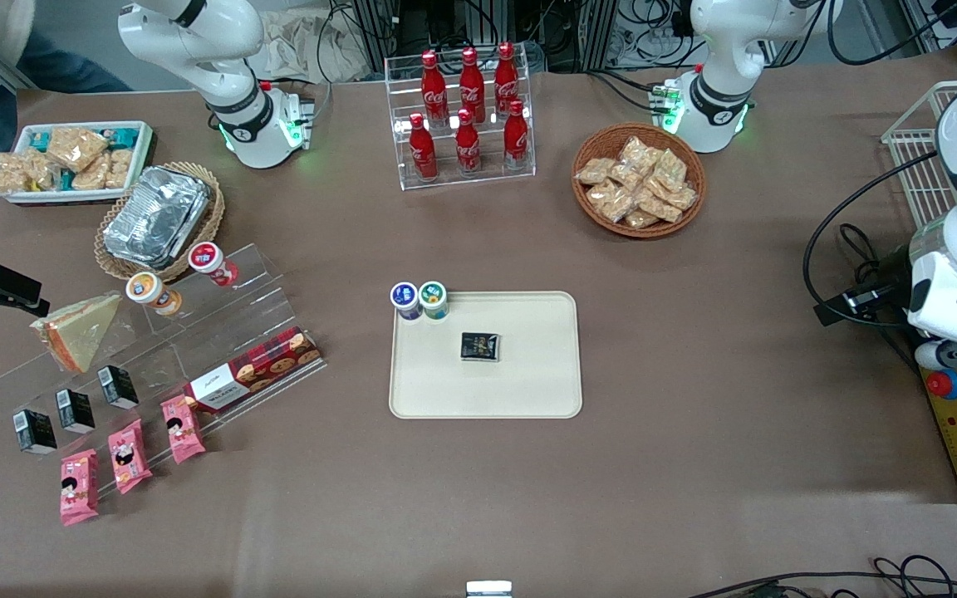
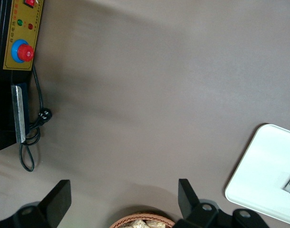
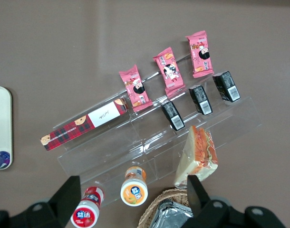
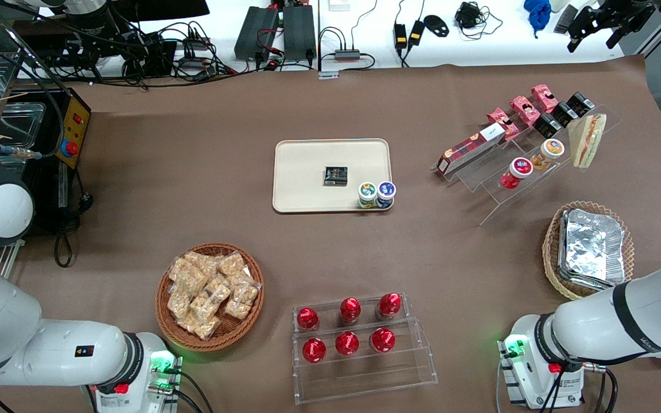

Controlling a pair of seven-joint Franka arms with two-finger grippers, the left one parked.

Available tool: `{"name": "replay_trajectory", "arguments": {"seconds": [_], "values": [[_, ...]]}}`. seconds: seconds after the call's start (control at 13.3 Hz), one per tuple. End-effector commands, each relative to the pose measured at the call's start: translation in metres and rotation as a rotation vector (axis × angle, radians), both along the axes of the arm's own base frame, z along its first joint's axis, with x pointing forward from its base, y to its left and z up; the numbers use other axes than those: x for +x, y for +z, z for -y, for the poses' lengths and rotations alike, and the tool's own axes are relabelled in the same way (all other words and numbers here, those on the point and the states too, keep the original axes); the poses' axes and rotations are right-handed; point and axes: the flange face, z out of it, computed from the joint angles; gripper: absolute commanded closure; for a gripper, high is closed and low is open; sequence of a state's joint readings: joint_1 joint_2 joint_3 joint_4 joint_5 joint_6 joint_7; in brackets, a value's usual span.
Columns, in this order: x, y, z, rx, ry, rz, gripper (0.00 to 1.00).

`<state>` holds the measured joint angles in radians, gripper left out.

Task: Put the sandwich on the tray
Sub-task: 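Move the right gripper down toward the wrapped sandwich on the acrylic rack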

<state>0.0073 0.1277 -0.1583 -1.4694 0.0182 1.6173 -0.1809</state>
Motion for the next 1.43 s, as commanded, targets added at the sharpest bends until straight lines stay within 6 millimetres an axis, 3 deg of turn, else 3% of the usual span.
{"name": "replay_trajectory", "arguments": {"seconds": [0.0,0.45,0.6,0.67,1.05,1.27,1.35], "values": [[0.000,-0.002,-0.002,0.018,-0.006,0.002,0.01],[0.009,-0.012,-0.010,0.009,0.020,0.009,0.01],[0.010,-0.016,0.002,0.000,0.007,0.002,0.01],[0.008,-0.014,0.009,-0.004,0.007,0.006,0.01],[-0.016,-0.031,0.098,0.003,-0.067,-0.030,0.01],[-0.025,-0.061,0.121,0.002,-0.173,-0.062,0.01],[-0.030,-0.069,0.120,0.007,-0.224,-0.077,0.01]]}}
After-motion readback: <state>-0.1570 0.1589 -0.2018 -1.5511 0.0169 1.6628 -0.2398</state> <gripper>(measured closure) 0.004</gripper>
